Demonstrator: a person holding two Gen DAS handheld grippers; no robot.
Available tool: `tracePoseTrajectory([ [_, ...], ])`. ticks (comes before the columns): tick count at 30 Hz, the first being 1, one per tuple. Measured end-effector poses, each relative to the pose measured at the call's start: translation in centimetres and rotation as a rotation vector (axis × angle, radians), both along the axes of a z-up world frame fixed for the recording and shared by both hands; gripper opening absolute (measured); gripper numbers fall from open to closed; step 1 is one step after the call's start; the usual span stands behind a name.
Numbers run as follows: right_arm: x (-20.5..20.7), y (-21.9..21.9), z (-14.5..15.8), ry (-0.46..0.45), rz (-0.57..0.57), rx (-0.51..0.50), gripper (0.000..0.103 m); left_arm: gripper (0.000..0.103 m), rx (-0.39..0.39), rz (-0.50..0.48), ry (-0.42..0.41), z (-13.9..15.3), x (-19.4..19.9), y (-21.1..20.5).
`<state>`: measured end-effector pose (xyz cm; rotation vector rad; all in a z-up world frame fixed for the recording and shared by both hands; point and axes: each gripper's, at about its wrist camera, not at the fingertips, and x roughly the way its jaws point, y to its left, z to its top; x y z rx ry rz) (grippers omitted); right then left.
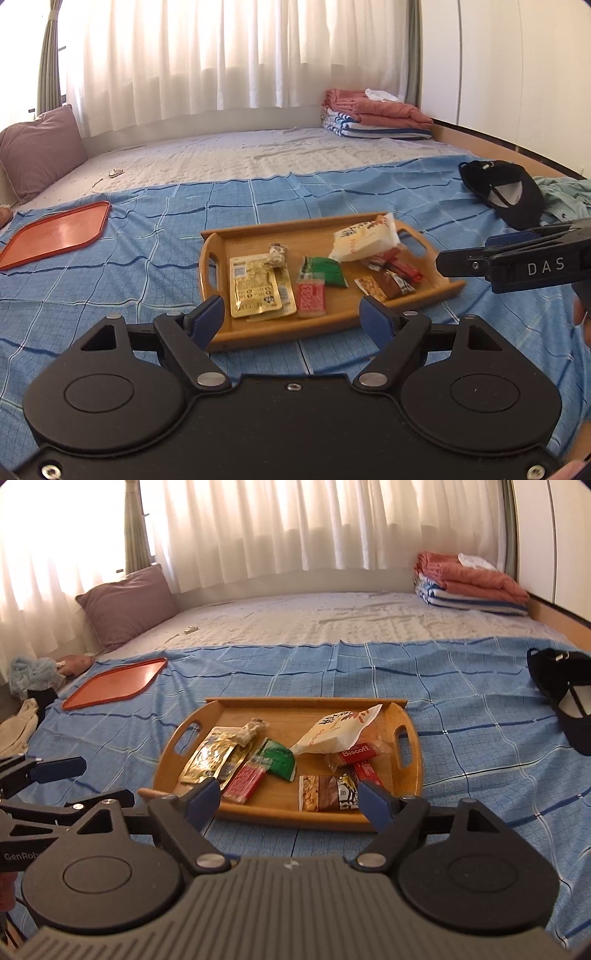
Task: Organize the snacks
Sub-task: 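Withdraw both tools from the tray toward the red chip bag and pink pastry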
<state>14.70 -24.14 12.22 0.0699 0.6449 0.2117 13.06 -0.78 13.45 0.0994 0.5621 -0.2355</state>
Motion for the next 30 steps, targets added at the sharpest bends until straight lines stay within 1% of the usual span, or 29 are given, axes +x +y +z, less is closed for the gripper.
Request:
tracePoseTrajectory([
  [6,-4.5,0.2,-0.2,-0.048,0.018,-0.010,0.091,0.081,-0.016,0.017,-0.042,-0.3,-4.9,0.6],
  [10,-6.7,0.2,-1.2,-0.069,0.023,-0.034,0.092,0.081,-0.060,0.031,-0.031,-1.3,-7.1,1.4],
  [13,-7.9,0.1,-2.1,-0.073,0.022,-0.057,0.092,0.082,-0.094,0.052,-0.011,-2.5,-8.1,1.9],
  [16,-8.5,-0.1,-3.1,-0.066,0.027,-0.080,0.092,0.082,-0.073,0.052,-0.007,-3.9,-8.8,1.8],
  [19,-9.0,-0.4,-4.0,-0.067,0.014,-0.078,0.092,0.082,-0.042,0.047,-0.013,-5.1,-9.1,1.3],
  [30,-9.9,-0.6,-7.4,-0.090,-0.012,-0.059,0.094,0.082,-0.039,0.021,0.020,-9.8,-8.8,-0.4],
])
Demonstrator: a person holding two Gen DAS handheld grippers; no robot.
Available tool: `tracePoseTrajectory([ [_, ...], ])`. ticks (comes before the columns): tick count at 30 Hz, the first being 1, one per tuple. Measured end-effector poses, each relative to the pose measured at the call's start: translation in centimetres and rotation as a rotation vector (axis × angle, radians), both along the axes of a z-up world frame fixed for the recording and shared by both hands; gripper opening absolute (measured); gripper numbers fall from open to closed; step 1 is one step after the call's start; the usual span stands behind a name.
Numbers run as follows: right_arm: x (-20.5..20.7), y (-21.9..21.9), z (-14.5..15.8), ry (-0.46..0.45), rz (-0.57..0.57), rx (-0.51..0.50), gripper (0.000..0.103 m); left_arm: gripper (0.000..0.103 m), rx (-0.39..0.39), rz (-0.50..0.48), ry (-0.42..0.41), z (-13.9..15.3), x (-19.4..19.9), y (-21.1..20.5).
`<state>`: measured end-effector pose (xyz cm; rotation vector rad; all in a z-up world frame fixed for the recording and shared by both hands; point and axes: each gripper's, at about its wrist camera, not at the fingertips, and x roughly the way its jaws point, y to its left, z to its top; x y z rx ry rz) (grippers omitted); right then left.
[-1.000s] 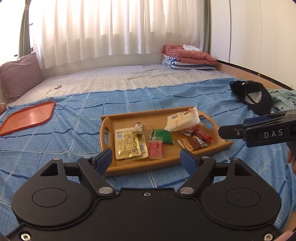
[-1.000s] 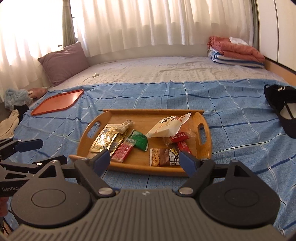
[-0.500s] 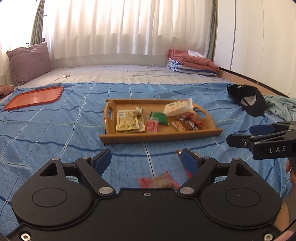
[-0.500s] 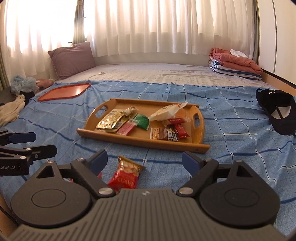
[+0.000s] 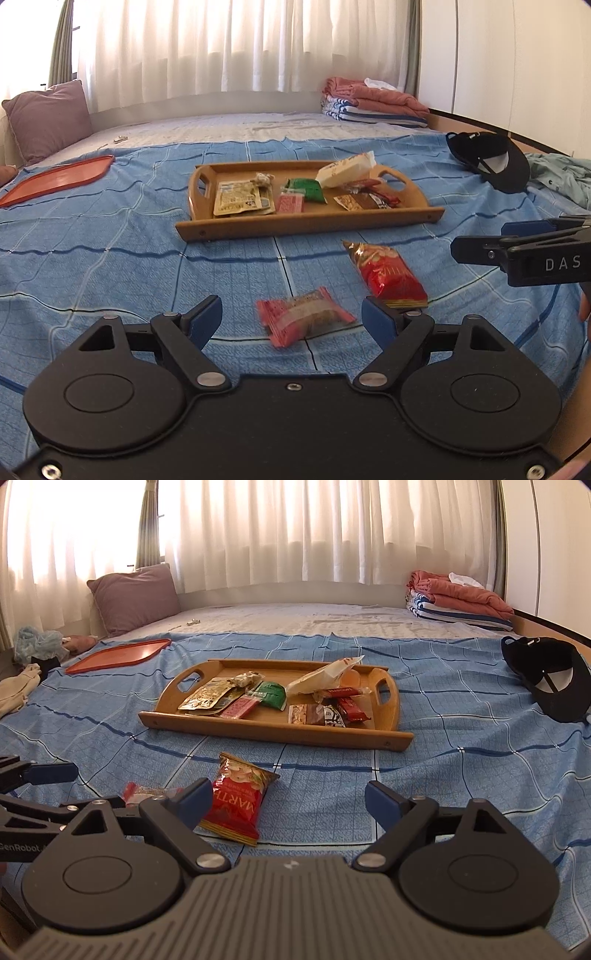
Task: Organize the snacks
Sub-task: 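Withdraw both tools from the tray toward the red chip bag and pink pastry, then grasp the pink pastry with the left tool while the right tool grasps the red chip bag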
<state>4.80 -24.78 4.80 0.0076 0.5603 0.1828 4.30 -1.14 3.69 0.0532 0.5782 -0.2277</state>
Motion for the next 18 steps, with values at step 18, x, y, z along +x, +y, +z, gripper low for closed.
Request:
tracePoseTrajectory([
  [18,0.1,-0.8,-2.1,0.007,-0.009,-0.004,0.099,0.082,-0.045,0.057,0.093,-3.4,3.8,-1.6],
])
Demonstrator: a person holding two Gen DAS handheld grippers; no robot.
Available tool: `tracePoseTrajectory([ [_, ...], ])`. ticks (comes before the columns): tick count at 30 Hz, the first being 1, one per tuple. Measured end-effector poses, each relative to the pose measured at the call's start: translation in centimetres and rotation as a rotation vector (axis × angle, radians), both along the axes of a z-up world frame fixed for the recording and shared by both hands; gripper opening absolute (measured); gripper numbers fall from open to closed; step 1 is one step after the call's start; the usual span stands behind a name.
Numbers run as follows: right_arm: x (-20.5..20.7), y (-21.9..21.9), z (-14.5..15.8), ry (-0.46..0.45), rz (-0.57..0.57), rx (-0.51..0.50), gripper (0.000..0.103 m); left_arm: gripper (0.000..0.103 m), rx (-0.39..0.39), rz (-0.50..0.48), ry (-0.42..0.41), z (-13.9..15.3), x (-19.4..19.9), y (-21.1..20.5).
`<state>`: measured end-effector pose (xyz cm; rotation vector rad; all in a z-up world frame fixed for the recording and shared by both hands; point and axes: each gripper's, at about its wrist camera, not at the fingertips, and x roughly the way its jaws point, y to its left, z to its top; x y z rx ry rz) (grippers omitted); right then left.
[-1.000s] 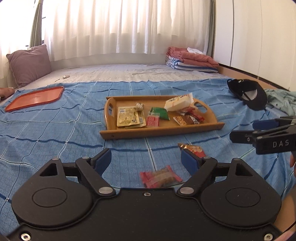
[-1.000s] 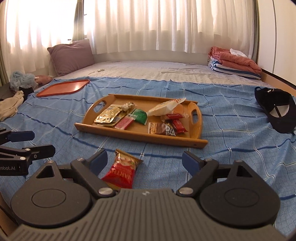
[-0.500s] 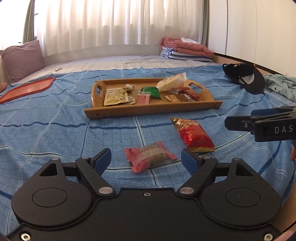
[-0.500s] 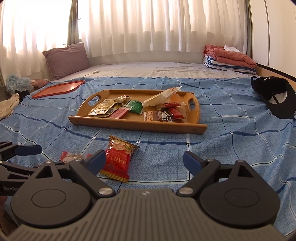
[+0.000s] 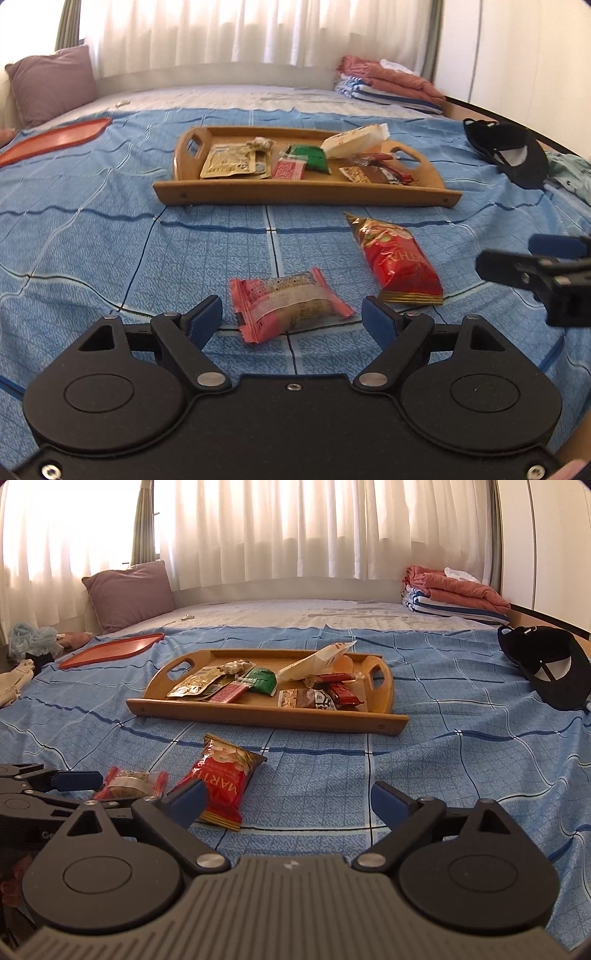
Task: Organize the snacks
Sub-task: 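Grasp the pink pastry with the left tool while the right tool grasps the red chip bag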
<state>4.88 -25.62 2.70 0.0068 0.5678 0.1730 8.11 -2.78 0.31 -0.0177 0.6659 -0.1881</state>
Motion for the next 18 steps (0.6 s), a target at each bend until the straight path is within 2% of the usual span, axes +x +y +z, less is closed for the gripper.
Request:
tracePoseTrajectory([
  [11,-0.10,0.27,-0.43,-0.001,0.026,-0.042,0.100,0.078,-0.001,0.013,0.003,-0.18,0.58,-0.24],
  [13,-0.12,0.28,-0.36,-0.005,0.026,-0.046,0.100,0.072,0.002,0.003,0.004,-0.25,0.68,-0.32],
  [18,0.05,0.50,-0.51,-0.002,0.027,-0.042,0.101,0.065,0.012,-0.009,-0.002,-0.25,0.63,-0.28],
])
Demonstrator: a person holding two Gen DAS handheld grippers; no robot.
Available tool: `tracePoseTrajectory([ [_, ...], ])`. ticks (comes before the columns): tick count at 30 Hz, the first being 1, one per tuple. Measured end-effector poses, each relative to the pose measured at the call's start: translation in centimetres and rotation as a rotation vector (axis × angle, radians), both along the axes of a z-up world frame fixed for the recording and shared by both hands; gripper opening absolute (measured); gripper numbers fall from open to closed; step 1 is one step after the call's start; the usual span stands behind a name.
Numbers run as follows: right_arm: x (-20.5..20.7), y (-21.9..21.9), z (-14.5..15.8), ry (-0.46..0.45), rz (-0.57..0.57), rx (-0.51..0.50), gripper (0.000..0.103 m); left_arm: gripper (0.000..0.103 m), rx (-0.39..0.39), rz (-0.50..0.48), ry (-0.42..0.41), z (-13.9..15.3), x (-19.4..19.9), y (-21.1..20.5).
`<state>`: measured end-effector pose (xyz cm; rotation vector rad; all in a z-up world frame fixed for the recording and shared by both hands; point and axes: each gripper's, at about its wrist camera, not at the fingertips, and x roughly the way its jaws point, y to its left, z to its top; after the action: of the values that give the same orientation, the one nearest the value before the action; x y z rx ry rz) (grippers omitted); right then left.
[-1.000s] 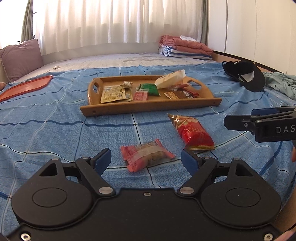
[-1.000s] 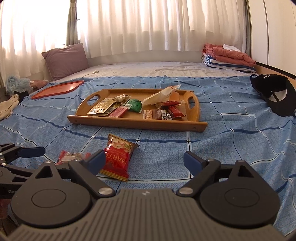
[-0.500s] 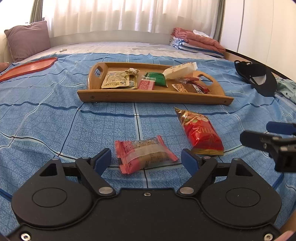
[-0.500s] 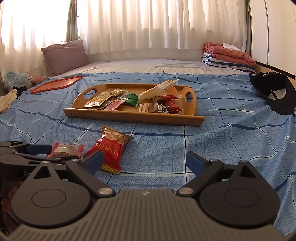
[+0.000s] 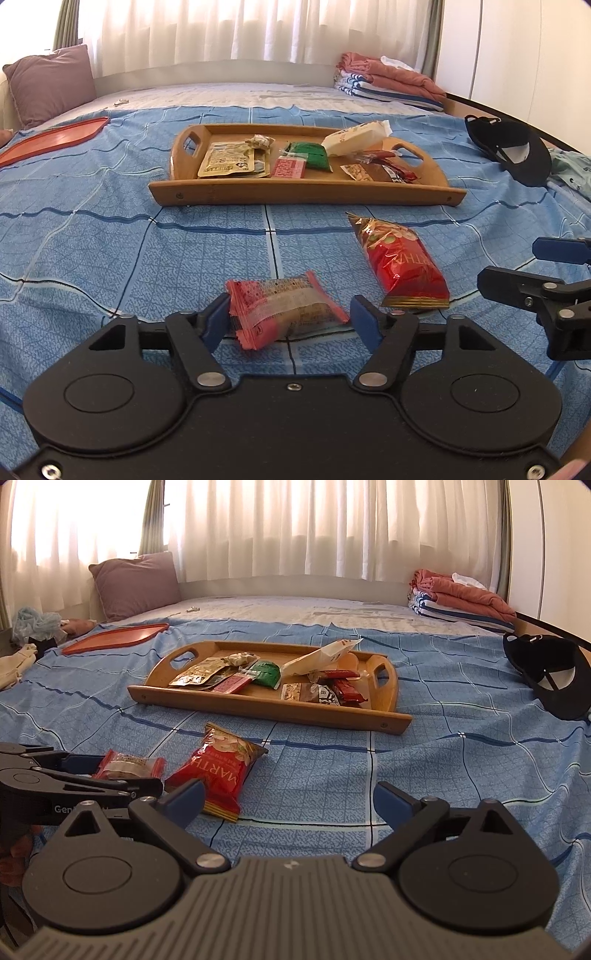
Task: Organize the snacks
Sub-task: 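Grasp the pink pastry with the left tool while the right tool grasps the red chip bag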
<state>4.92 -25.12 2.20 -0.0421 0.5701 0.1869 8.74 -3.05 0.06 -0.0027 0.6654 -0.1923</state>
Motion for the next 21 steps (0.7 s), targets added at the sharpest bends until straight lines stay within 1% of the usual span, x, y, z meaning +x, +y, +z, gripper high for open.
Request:
tracePoseTrajectory([
  [3,0.2,0.3,-0.2,0.008,0.006,0.007,0.101,0.064,-0.019,0.011,0.001,0.2,-0.2,0.5],
  [4,0.3,0.4,-0.3,0.012,0.008,0.011,0.101,0.045,-0.019,0.022,-0.004,0.3,-0.3,0.8],
  [5,0.4,0.7,-0.4,0.015,0.011,0.017,0.101,0.045,-0.021,0.021,-0.007,0.5,-0.3,1.0],
  [7,0.7,1.0,-0.6,0.026,0.019,0.030,0.101,0.043,-0.032,0.017,-0.001,0.8,-0.2,1.5],
  [14,1.9,3.0,-1.4,0.068,0.046,0.065,0.101,0.039,0.000,0.025,-0.028,1.3,-0.6,2.4],
  [16,2.3,3.4,-1.6,0.083,0.044,0.080,0.100,0.037,0.011,0.025,-0.042,1.5,-0.9,2.6],
  [18,2.7,3.8,-1.9,0.099,0.042,0.101,0.099,0.031,0.022,0.022,-0.055,1.7,-1.2,2.9],
  [21,3.1,4.4,-2.2,0.111,0.039,0.118,0.096,0.028,0.022,0.018,-0.061,1.9,-1.4,3.4],
])
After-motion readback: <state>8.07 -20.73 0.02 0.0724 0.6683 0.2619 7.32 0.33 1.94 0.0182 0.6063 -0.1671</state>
